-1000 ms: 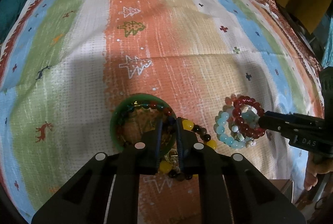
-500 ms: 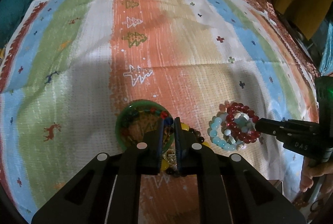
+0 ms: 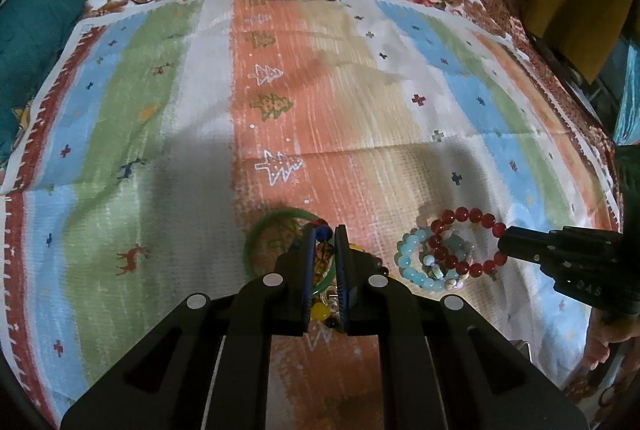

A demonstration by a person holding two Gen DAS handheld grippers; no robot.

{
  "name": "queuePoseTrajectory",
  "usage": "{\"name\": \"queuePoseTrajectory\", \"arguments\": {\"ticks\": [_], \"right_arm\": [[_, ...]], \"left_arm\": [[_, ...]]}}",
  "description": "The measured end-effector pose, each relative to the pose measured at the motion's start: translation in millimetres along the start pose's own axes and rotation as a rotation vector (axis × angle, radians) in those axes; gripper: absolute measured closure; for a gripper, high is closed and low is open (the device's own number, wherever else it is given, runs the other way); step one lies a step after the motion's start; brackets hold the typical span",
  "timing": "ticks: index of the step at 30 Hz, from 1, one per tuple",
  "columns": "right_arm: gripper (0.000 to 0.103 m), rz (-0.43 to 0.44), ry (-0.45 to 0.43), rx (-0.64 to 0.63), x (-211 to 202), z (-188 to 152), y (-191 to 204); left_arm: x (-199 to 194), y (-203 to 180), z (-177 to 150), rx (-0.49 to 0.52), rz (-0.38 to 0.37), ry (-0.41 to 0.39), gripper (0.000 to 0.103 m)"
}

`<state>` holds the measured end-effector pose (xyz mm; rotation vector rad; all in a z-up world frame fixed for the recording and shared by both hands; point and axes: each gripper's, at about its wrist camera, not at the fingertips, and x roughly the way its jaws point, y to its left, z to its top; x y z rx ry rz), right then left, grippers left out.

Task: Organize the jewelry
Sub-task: 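Grasp the multicolour bead bracelet with the left tool while the right tool grasps the red bead bracelet, then carry both bracelets over the silver tin and open both tools to drop them in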

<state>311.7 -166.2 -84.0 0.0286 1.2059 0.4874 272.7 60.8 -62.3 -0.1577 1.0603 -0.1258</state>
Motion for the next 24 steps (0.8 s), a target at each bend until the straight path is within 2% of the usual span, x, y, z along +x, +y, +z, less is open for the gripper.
{"name": "queuePoseTrajectory", "arguments": {"ticks": [11, 24], "right_arm": [[0.089, -0.028, -0.060, -0.088, -24.2, -3.0, 26.0], [0.089, -0.023, -0.147, -0.155, -63.5, -17.4, 52.9]], "left_arm": [[-21.7, -6.0, -3.5, -0.002, -0.002, -0.039, 0.094], [-64.9, -25.3, -24.7, 0.013, -0.022, -0.106, 0.094]]}}
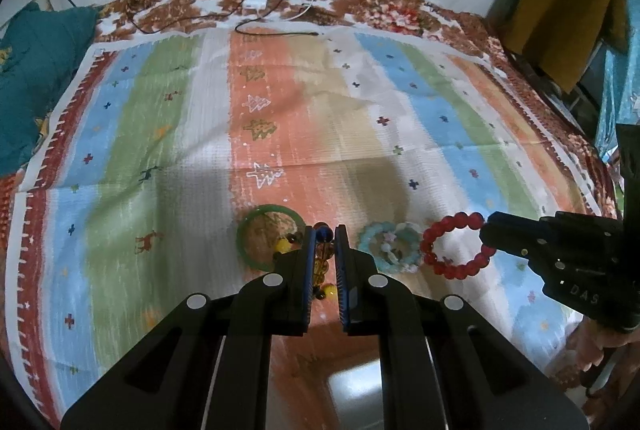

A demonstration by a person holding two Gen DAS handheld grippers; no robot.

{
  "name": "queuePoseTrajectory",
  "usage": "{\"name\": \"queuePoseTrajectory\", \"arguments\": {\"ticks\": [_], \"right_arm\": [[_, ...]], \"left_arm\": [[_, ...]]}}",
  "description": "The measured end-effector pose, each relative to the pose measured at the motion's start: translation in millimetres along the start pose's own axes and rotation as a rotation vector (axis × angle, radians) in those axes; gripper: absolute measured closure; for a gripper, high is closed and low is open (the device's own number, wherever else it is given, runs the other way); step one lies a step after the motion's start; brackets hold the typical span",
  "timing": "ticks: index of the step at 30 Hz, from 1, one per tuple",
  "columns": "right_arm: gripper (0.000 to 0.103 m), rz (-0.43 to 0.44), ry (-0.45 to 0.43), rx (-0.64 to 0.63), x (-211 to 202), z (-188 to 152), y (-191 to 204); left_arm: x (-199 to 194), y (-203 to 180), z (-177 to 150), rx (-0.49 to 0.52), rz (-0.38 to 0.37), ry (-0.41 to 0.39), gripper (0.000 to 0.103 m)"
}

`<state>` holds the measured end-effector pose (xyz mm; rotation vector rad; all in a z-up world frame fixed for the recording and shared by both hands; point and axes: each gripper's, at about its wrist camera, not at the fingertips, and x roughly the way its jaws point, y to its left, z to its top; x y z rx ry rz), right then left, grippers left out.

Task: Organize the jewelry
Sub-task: 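Carry both bracelets over the silver tin and open both tools to drop them in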

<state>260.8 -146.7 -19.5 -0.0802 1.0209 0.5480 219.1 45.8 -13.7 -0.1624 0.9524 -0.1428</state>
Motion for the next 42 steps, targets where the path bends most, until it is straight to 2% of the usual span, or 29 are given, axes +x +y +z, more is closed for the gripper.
{"name": "queuePoseTrajectory", "arguments": {"ticks": [11, 19, 28, 42], "right_arm": [[0.089, 0.025, -0.064, -0.064, -37.5, -13.4, 20.6], [0.089, 0.019, -0.062, -0.079, -42.9, -24.8, 23.3], [0.089, 0.050, -0.077, -0.083, -56.0, -40.0, 30.1], [0.089, 0.064, -0.069, -0.102, -65.6, -57.6, 38.3]], "left_arm": [[-38.3, -16.9, -12.7, 0.009, -0.039, -0.069, 0.094], [-48.6, -20.5, -21.8, 0.017, -0.057, -0.081, 0.094], [-58.9, -26.1, -34.3, 0.011, -0.068, -0.099, 0.094], [-67.9, -39.1, -56.3, 0.028, -0.078, -0.094, 0.094]]}}
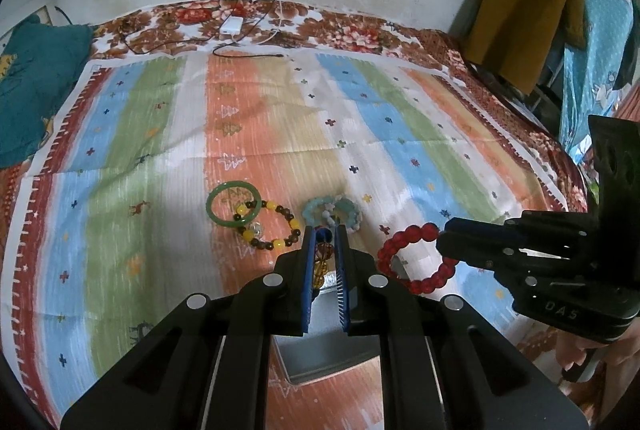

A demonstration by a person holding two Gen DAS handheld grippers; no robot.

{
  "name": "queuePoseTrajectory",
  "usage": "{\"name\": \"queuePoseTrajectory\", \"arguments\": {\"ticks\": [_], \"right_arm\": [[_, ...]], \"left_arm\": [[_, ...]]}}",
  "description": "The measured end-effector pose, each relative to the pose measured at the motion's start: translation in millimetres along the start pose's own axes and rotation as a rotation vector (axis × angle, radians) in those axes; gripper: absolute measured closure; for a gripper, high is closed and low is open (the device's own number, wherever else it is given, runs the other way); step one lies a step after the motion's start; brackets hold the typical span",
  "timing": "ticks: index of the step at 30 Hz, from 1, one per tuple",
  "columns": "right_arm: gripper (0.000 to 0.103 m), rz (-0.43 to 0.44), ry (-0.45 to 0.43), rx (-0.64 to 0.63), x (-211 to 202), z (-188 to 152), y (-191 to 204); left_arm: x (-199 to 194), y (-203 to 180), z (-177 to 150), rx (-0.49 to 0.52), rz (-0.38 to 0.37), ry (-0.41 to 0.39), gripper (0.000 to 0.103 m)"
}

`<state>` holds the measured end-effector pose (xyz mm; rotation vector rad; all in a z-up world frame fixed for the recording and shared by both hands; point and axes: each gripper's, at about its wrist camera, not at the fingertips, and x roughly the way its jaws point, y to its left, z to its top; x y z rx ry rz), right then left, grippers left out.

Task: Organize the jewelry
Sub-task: 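Carry both bracelets over the silver tin and open both tools to drop them in, then move the left tool to the green jade bangle while the right tool approaches the light blue bracelet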

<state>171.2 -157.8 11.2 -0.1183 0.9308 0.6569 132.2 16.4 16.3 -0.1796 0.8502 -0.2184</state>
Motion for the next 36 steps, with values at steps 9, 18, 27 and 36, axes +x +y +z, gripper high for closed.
{"name": "queuePoseTrajectory", "arguments": {"ticks": [9, 18, 27, 36], "right_arm": [[0.089, -0.002, 0.006, -0.011, -4.0, -7.2, 4.0], [0.088, 0.016, 0.039, -0.021, 0.4, -10.4, 6.0], [0.062, -0.053, 0.026, 0.031, 2.0, -7.1, -9.4], [0.041, -0.075, 0.034, 0.095, 11.5, 0.2, -27.7]], "left_arm": [[-0.2, -3.2, -12.5, -0.020, -0.001, 0.015, 0.094], [8.2, -2.9, -16.4, -0.041, -0.004, 0.058, 0.094], [5.5, 20.9, -11.5, -0.108, 0.061, 0.029, 0.057], [17.1, 46.1, -3.7, -0.159, 0.137, 0.050, 0.029]]}}
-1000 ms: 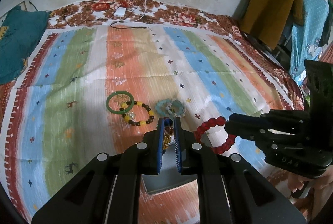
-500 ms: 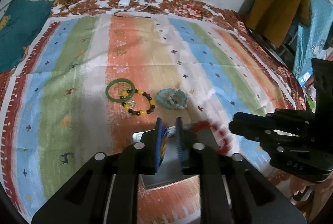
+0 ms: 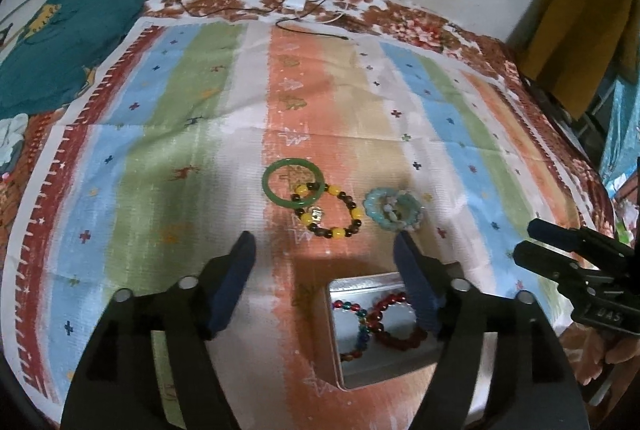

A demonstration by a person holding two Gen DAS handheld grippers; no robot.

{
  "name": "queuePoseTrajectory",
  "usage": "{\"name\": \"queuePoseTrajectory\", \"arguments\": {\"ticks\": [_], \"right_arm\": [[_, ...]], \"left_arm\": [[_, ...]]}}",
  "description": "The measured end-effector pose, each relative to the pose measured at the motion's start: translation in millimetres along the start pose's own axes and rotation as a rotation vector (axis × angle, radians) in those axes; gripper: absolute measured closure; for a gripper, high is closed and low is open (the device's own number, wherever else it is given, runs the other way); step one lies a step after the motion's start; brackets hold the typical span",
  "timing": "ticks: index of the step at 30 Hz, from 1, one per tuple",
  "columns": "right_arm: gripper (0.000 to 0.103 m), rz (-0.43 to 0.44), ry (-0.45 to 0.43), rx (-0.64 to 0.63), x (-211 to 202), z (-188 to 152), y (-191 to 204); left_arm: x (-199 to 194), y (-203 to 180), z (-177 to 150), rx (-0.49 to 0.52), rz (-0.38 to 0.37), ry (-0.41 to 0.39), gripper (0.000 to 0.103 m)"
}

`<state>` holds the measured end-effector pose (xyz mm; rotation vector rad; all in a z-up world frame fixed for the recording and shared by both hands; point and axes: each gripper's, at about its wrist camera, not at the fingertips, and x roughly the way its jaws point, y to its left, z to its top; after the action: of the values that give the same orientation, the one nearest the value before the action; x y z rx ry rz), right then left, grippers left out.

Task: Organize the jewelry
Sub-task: 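Move the left tool to the green jade bangle while the right tool approaches the light blue bracelet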

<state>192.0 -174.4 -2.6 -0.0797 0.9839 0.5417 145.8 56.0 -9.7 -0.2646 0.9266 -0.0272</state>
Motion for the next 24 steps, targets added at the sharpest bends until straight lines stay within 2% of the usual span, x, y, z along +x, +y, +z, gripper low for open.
{"name": "queuePoseTrajectory", "arguments": {"ticks": [4, 8, 24], "right_arm": [[0.035, 0.003, 0.010, 0.007, 6.5, 2.6, -1.4], [0.032, -0.016, 0.027, 0.008, 14.7, 4.0, -3.4], [0.031, -0.062, 0.092, 0.001, 54.6, 20.4, -14.0]], "left_arm": [[6.4, 4.7, 3.2, -0.017, 0.004, 0.009, 0.018], [12.9, 9.8, 6.3, -0.040, 0.002, 0.016, 0.014], [47.4, 20.5, 20.4, -0.041, 0.071, 0.061, 0.012]]}}
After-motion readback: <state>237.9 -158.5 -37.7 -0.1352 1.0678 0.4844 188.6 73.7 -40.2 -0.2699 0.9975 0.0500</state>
